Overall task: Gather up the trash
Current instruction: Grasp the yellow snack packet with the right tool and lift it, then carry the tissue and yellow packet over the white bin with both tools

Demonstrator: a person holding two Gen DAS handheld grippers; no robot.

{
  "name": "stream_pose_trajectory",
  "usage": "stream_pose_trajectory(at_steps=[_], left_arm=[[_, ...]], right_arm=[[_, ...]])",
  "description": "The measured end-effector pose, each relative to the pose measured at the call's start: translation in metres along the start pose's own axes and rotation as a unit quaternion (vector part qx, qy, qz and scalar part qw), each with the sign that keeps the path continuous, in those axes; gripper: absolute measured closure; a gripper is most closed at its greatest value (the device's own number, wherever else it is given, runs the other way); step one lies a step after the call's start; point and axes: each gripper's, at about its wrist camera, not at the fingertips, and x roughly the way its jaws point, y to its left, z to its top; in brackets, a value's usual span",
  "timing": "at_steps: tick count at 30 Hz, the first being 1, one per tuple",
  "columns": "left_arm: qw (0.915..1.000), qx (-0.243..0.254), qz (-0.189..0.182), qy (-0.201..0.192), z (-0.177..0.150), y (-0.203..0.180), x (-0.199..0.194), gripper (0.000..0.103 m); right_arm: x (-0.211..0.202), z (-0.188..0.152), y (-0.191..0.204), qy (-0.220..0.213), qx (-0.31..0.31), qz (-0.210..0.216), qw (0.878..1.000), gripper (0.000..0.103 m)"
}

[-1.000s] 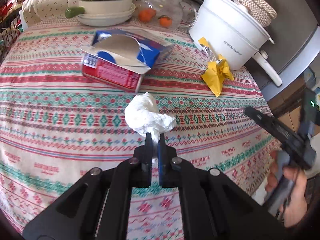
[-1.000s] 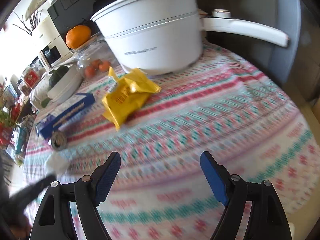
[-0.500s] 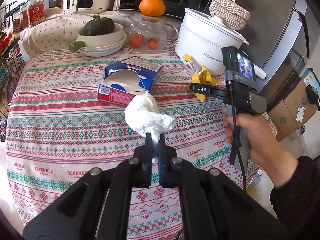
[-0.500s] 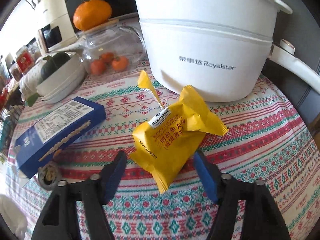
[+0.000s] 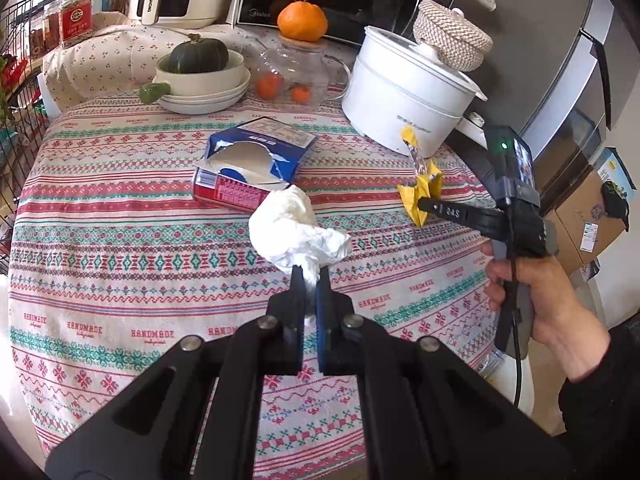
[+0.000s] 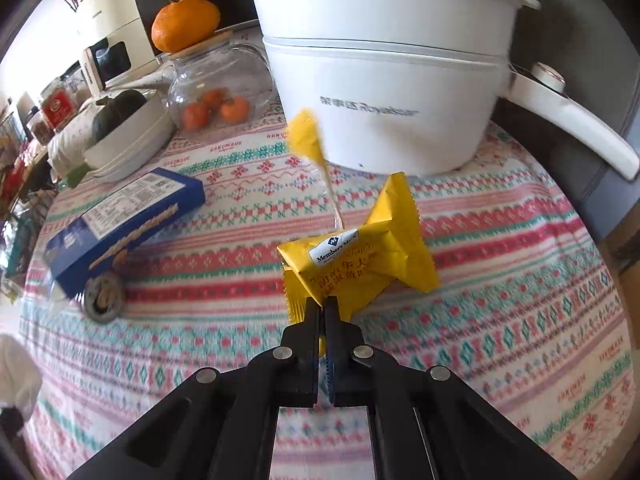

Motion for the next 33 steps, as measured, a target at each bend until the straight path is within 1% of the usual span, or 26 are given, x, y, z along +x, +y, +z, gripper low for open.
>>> stream_pose_trajectory(at_steps=[4,6,10,12,15,18,21,25,30,33], left_arm=[[0.9998,-0.004,-0.021,0.006,-0.005,-0.012,-0.008,0.098],[0.9995,-0.001,-0.030,0.008,-0.007,-0.020,-0.011,0.098],[0.9989,0.018,-0.042,0.008,-0.014,-0.038,-0.016,0.098],[0.9985,0.026,-0.048,0.008,-0.017,-0.047,-0.019,0.098],[0.9976,0.036,-0.059,0.006,-0.022,-0.060,-0.027,0.098],[0.9961,0.052,-0.070,0.004,-0.029,-0.076,-0.035,0.098],[0.9937,0.081,-0.077,0.005,-0.039,-0.097,-0.040,0.098],[0.9898,0.110,-0.089,0.014,-0.053,-0.119,-0.039,0.098],[0.9824,0.149,-0.105,0.040,-0.072,-0.146,-0.031,0.098],[0.9759,0.171,-0.122,0.061,-0.085,-0.163,-0.024,0.098]], right_arm=[[-0.026,-0.016,-0.013,0.011,0.004,0.020,1.000,0.100],[-0.045,-0.029,-0.019,0.016,-0.004,0.027,1.000,0.100],[-0.081,-0.048,-0.028,0.019,-0.021,0.032,0.999,0.100],[-0.103,-0.061,-0.035,0.019,-0.023,0.039,0.999,0.100],[-0.125,-0.073,-0.042,0.017,-0.025,0.043,0.999,0.100],[-0.151,-0.093,-0.054,0.018,-0.024,0.044,0.999,0.100],[-0.175,-0.115,-0.067,0.017,-0.018,0.046,0.999,0.100],[-0.191,-0.137,-0.084,0.015,0.004,0.053,0.998,0.100],[-0.206,-0.154,-0.105,0.006,0.023,0.060,0.998,0.100],[-0.210,-0.167,-0.116,0.015,0.025,0.065,0.997,0.100]])
